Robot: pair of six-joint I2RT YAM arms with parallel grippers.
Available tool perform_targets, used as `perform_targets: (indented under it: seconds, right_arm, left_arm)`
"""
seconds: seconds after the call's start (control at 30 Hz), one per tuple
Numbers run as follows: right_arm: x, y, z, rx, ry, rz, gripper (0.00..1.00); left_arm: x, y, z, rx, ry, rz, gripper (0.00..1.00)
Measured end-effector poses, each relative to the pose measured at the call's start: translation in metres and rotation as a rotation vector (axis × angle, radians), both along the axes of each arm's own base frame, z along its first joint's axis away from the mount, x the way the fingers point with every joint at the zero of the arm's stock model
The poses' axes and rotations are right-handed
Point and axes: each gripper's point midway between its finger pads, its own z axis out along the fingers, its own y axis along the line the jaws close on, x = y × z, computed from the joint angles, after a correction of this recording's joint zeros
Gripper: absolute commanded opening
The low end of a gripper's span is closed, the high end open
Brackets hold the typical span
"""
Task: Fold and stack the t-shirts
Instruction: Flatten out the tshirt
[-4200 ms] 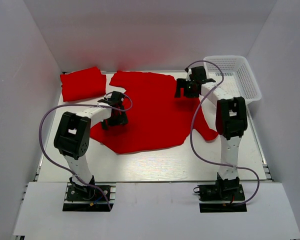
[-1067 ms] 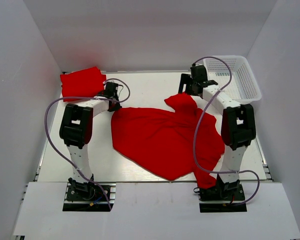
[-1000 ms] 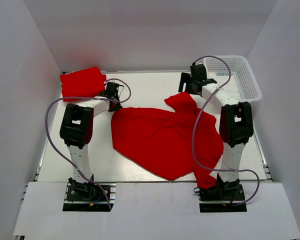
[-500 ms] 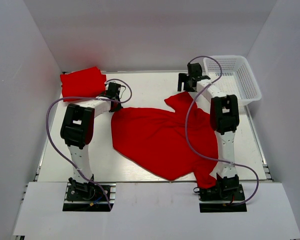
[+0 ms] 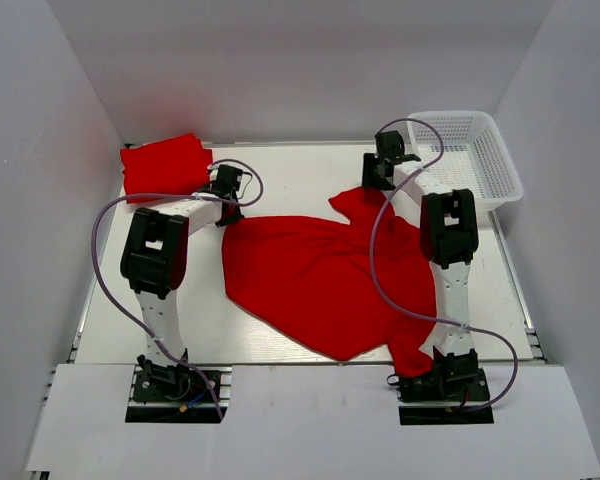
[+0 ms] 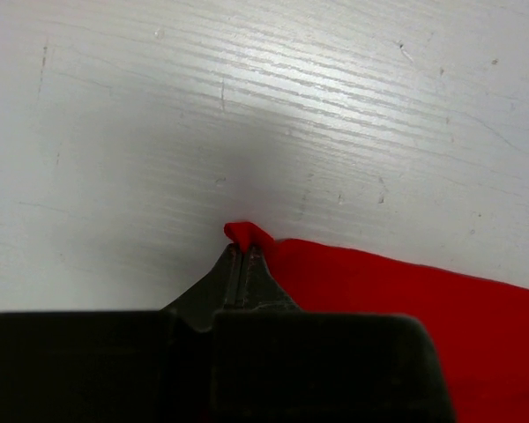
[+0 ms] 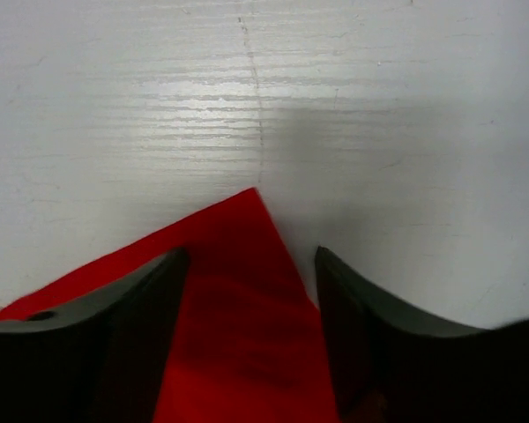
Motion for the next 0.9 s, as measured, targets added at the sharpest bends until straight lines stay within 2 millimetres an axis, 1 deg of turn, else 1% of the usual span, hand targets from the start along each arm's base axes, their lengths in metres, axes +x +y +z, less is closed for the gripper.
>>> perform_targets:
  seconds: [0.03,0.07,0.13,0.3,0.37,0.43,0.5,0.57,0.6,0.63,0.67,0.7,0.77,0.8,0.83,0.9]
  right_arm:
    - [0.000,-0.001,0.000,-0.001,0.003,-0.005,0.43]
    - [-0.001,-0.003,-0.001,-0.004,0.005,-0.008,0.20]
    - [-0.002,-0.007,-0.002,-0.006,0.013,-0.029,0.00]
    - [-0.006,-0.009,-0.001,-0.005,-0.007,-0.056,0.00]
    - [-0.019,-0.013,-0.001,-0.010,0.005,-0.055,0.00]
    - [-0.031,-0.015,0.003,-0.017,0.008,-0.047,0.00]
    - [-0.038,-0.016,0.018,-0.016,-0.023,-0.035,0.00]
    - [-0.042,-0.017,0.051,0.001,-0.111,-0.017,0.00]
    - [-0.043,-0.017,0.072,0.012,-0.167,-0.012,0.00]
    - [-0.044,-0.017,0.102,0.025,-0.242,-0.004,0.00]
    - [-0.045,-0.018,0.138,0.038,-0.331,0.001,0.00]
    - [-0.046,-0.019,0.173,0.049,-0.412,0.002,0.00]
    - [-0.052,-0.022,0.248,0.069,-0.599,0.004,0.00]
    - [-0.059,-0.025,0.284,0.079,-0.686,0.004,0.00]
    - [-0.068,-0.028,0.320,0.087,-0.775,0.003,0.00]
    - [-0.091,-0.036,0.379,0.097,-0.922,-0.003,0.00]
  left_arm:
    - [-0.001,0.001,0.000,0.003,0.003,0.001,0.00]
    - [-0.002,0.001,0.000,0.005,0.007,0.003,0.00]
    - [-0.004,0.002,0.000,0.008,0.012,0.006,0.00]
    - [-0.005,0.003,0.001,0.010,0.015,0.009,0.00]
    - [-0.006,0.003,0.001,0.011,0.018,0.008,0.00]
    - [-0.007,0.003,0.002,0.013,0.022,0.006,0.00]
    - [-0.007,0.004,0.006,0.014,0.020,0.003,0.00]
    - [-0.005,0.003,0.019,0.010,-0.007,-0.003,0.00]
    - [-0.003,0.003,0.029,0.008,-0.031,-0.008,0.00]
    - [-0.001,0.003,0.044,0.005,-0.062,-0.014,0.00]
    - [0.002,0.002,0.067,-0.002,-0.115,-0.023,0.00]
    - [0.004,0.002,0.084,-0.008,-0.154,-0.027,0.00]
    - [0.006,0.002,0.135,-0.027,-0.276,-0.044,0.00]
    - [0.005,0.002,0.167,-0.040,-0.358,-0.054,0.00]
    - [0.002,0.003,0.197,-0.051,-0.432,-0.061,0.00]
    - [-0.011,0.003,0.266,-0.085,-0.610,-0.090,0.00]
